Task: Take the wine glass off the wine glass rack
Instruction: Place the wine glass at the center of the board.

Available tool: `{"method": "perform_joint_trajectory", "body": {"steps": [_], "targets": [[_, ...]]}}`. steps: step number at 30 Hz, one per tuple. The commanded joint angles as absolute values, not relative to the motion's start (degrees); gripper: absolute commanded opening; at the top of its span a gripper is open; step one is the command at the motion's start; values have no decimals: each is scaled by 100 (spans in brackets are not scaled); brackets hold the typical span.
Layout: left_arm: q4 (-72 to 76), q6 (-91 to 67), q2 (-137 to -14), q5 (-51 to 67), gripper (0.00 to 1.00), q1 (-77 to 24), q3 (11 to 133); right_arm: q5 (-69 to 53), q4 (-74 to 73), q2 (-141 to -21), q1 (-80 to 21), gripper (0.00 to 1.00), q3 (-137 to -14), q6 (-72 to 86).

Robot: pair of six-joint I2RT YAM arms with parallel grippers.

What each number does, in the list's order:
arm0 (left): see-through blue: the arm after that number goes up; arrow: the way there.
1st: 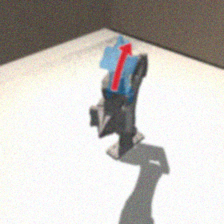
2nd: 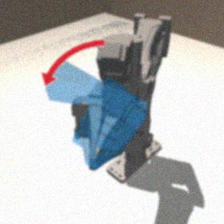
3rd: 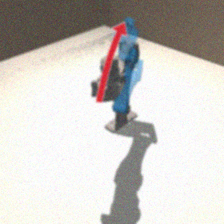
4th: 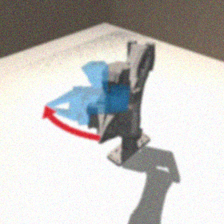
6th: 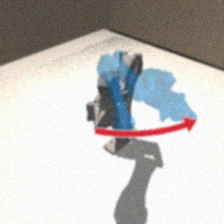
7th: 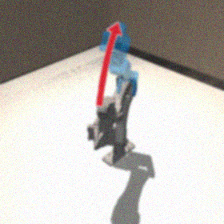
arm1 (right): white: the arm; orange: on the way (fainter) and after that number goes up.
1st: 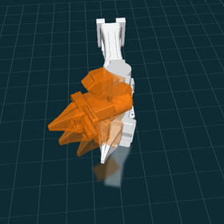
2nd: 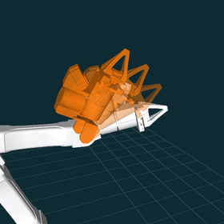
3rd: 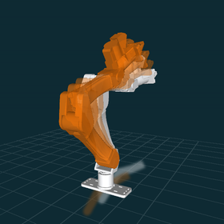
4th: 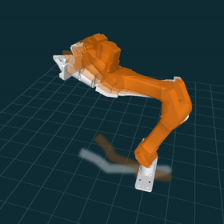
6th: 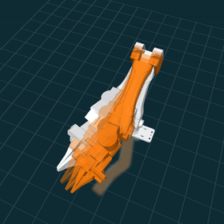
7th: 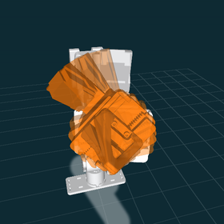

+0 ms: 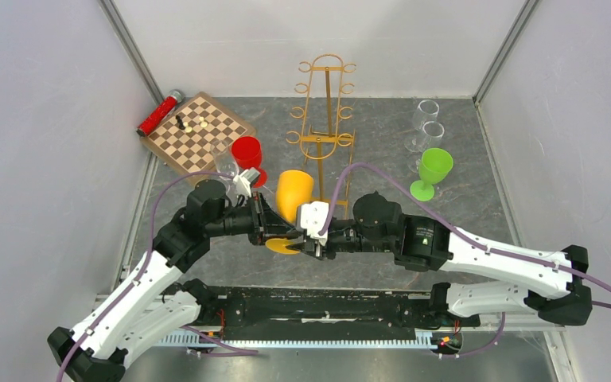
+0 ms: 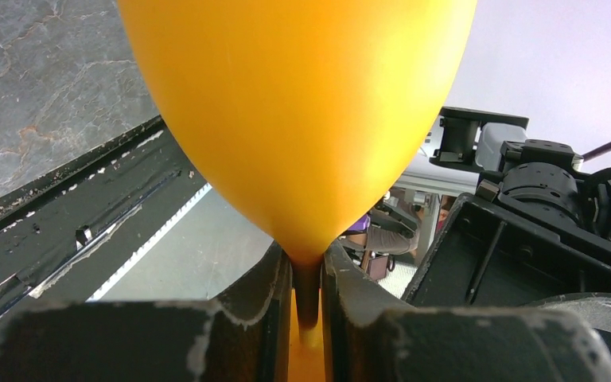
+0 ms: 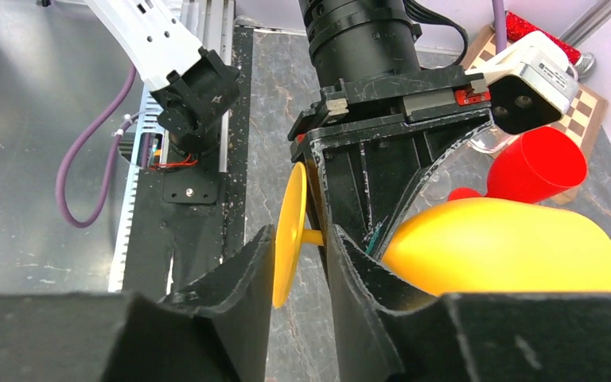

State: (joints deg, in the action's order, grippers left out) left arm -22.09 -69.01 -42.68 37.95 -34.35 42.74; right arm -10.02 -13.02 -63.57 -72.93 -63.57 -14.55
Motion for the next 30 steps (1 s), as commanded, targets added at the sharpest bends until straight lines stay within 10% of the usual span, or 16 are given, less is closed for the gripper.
{"method": "perform_joint_trajectory", "body": {"steps": [1, 30], "targets": [[-1924, -6889, -4162, 4034, 2, -3410, 4309, -971, -1250, -6254, -7330, 37, -6656, -1502], [-2790, -4158, -3722, 5523, 2, -3410, 4040, 606, -2931, -5953, -7211, 62, -8040, 154]]}}
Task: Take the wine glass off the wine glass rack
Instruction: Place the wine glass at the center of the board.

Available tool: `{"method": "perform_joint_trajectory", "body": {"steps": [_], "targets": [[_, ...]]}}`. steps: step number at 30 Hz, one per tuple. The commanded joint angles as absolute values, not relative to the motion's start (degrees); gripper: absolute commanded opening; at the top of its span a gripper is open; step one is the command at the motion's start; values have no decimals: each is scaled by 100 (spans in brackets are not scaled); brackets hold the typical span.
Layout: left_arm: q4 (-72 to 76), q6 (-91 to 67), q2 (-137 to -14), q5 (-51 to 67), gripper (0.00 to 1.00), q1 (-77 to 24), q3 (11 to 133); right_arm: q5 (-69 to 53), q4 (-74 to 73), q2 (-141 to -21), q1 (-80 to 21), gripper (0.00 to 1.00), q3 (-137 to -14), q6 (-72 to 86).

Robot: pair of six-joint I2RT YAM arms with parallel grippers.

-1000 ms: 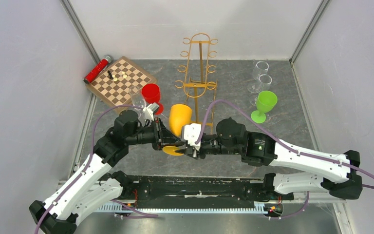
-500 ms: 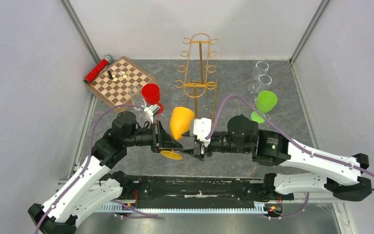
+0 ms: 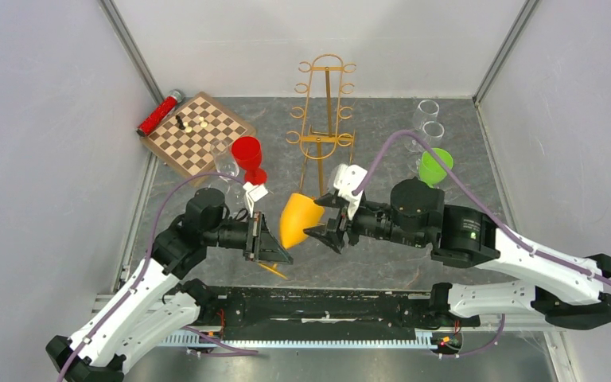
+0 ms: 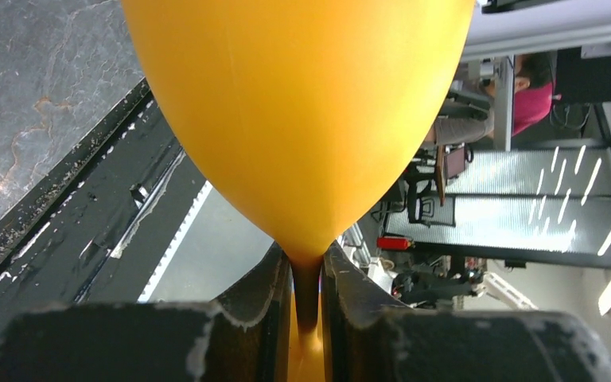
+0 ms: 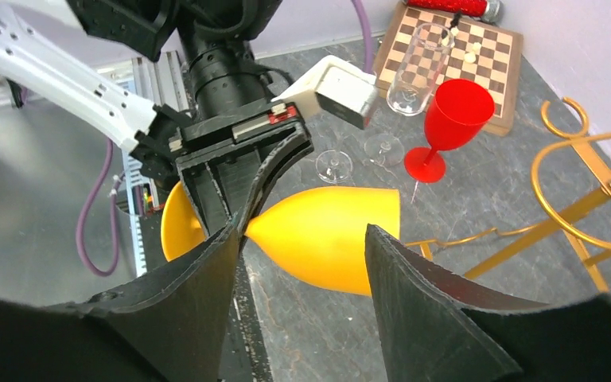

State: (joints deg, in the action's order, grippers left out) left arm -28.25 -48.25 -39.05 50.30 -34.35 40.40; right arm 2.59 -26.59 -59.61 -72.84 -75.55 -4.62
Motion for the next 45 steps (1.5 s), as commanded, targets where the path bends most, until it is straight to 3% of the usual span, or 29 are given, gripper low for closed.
{"method": "perform_joint_trajectory", "body": {"steps": [1, 13, 27, 45], "targets": [[-2795, -4077, -3661, 5603, 2, -3415, 4050, 595, -3014, -5977, -7162, 63, -8111, 315], [-3632, -3014, -3239, 6170, 2, -3415, 4313, -1073, -3046, -6020, -6285, 62, -8214, 1204], [-3638, -2997, -2959, 6187, 2, -3446, 4180, -3507, -2908, -6267, -5353, 59, -7783, 1407], [-3646, -2962, -2859, 6135, 2, -3507, 4159, -5038, -2139, -6431, -5212, 49, -7243, 1133]]}}
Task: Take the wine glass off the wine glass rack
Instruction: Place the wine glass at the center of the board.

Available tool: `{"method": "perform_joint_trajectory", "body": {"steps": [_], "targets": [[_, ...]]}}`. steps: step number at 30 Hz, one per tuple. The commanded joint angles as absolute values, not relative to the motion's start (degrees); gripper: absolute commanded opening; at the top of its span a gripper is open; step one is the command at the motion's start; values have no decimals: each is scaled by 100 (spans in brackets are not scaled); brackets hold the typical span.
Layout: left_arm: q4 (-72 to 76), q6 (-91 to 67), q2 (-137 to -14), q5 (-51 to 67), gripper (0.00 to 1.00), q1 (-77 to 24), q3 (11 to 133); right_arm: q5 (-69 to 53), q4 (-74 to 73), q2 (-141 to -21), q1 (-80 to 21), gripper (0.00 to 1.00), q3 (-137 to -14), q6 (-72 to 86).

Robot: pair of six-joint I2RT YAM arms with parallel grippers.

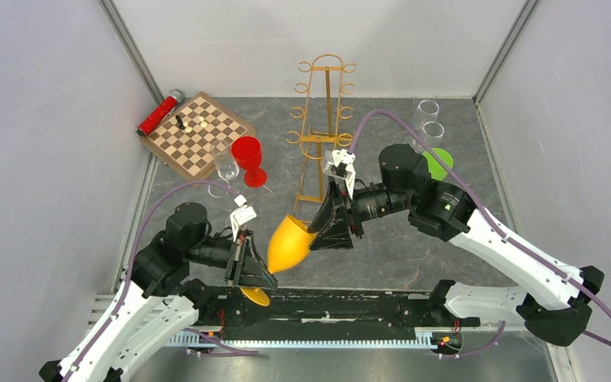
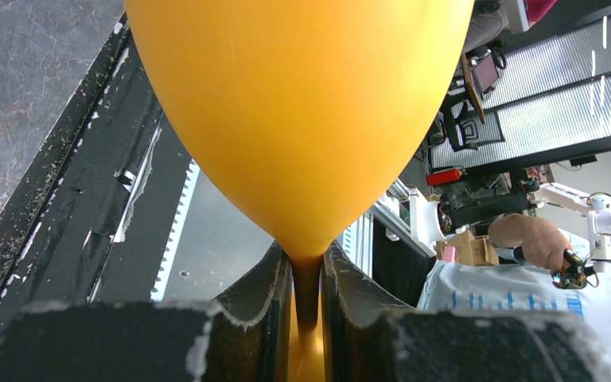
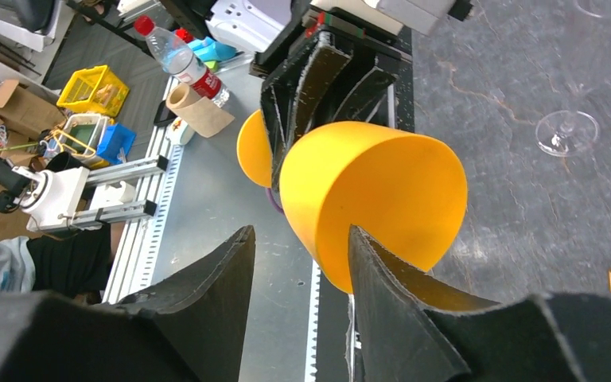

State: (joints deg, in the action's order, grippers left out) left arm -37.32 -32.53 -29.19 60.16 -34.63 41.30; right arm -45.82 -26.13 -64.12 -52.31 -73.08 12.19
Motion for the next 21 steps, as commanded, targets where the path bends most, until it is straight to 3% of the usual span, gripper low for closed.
{"method": "perform_joint_trajectory", "body": {"steps": [1, 10, 21], "targets": [[-3647, -2955, -2848, 6127, 2, -3507, 4158, -5094, -2108, -6456, -5212, 48, -7242, 1136], [-3647, -2946, -2822, 6094, 2, -3535, 4141, -5420, -1942, -6700, -5216, 41, -7326, 1227], [-3768, -2847, -2865, 5971, 2, -3560, 4201, -5780, -1606, -6709, -5217, 1, -7234, 1435]]}}
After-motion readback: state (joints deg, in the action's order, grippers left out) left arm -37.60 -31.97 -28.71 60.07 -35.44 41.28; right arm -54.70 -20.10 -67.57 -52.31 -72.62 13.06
